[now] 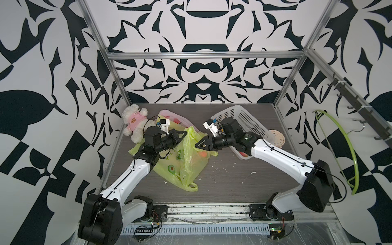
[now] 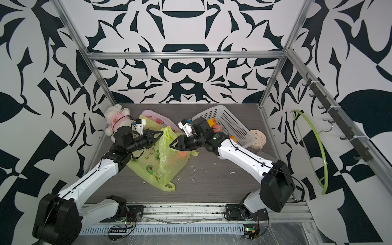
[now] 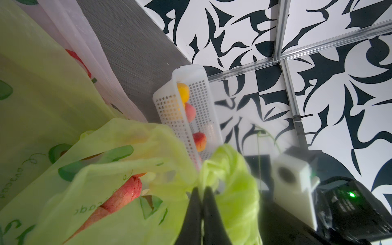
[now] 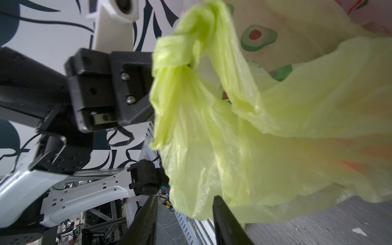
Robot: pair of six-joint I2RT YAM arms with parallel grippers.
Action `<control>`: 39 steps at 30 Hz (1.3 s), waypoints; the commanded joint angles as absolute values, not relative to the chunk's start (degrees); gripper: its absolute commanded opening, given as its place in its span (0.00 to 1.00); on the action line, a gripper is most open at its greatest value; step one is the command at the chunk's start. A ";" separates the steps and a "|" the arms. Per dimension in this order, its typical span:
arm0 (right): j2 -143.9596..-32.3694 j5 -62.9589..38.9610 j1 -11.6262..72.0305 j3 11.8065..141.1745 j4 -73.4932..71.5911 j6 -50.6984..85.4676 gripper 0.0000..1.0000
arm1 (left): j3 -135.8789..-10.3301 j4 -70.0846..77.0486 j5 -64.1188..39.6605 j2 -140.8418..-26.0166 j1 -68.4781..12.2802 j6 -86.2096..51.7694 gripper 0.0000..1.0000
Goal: Place the peach into a plastic bag & tie a knot
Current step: Tie the plastic bag at the center of the board.
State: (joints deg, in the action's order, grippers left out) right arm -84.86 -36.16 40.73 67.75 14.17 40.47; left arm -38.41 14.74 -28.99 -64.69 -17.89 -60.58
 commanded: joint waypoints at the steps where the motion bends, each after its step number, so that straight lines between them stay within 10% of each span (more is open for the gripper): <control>1: -84.56 -35.54 40.90 72.03 13.80 39.87 0.44 | -39.56 15.40 -30.15 -64.95 -17.67 -59.94 0.00; 16: -92.18 -36.64 41.04 81.00 13.44 40.26 0.40 | -38.81 16.99 -31.04 -64.42 -17.86 -60.82 0.00; 26: -92.59 -36.45 41.05 81.71 13.83 39.13 0.01 | -39.06 16.17 -31.27 -64.24 -18.45 -60.32 0.00; 30: -88.91 -34.64 41.04 79.16 14.56 37.84 0.00 | -41.14 13.52 -31.42 -64.83 -18.46 -58.60 0.00; 39: -67.84 -25.55 37.80 63.00 24.57 34.89 0.00 | -77.54 -28.52 -7.48 -79.13 -13.85 -29.21 0.00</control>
State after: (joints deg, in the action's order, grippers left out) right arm -75.07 -29.52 39.55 67.07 18.74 36.80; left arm -67.75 -12.45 -21.61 -74.24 -16.32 -43.38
